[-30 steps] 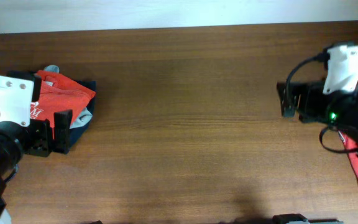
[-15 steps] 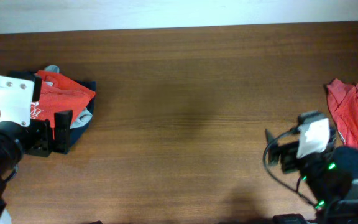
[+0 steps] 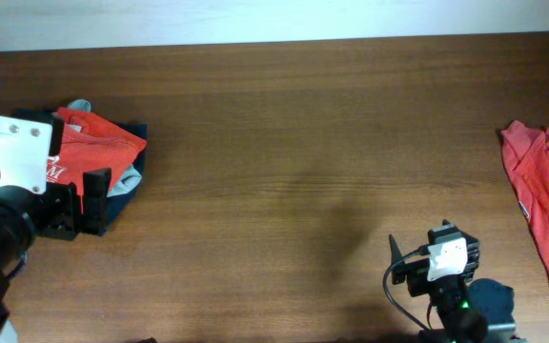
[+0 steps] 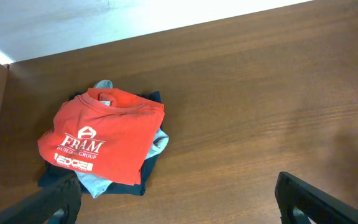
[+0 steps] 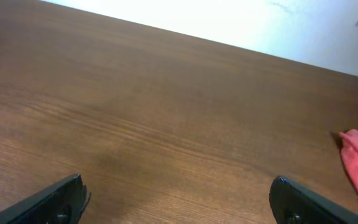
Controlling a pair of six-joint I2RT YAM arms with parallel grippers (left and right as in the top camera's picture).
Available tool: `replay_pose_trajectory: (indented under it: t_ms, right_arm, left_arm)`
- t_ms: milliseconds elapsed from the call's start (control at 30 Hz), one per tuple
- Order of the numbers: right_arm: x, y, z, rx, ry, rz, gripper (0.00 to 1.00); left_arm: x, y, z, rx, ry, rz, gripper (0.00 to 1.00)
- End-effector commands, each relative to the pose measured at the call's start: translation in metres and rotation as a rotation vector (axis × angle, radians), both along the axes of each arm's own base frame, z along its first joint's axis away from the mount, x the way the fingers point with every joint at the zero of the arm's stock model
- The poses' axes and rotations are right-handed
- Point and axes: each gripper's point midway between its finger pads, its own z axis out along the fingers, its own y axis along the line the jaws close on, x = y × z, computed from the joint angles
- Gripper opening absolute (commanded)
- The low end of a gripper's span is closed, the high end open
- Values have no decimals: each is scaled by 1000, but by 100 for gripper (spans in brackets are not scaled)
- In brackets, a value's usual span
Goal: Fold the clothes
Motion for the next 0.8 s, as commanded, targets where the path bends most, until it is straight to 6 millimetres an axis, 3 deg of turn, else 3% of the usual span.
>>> replay_pose_trajectory:
  t_ms: [0, 233, 467, 767]
  right_arm:
    - [2, 5, -12, 5, 3, 26, 99]
    - [2, 10, -47, 16, 80, 56, 98]
    - [-14, 10, -80, 16, 227, 55, 99]
    - [-18, 10, -87, 16, 259, 54, 99]
  left_arm:
    - [-1, -1, 0, -7, 0, 6, 99]
    - [-1, -1, 0, -7, 0, 6, 99]
    - [-1, -1, 0, -7, 0, 6, 99]
    - [-1, -1, 0, -7, 0, 6, 99]
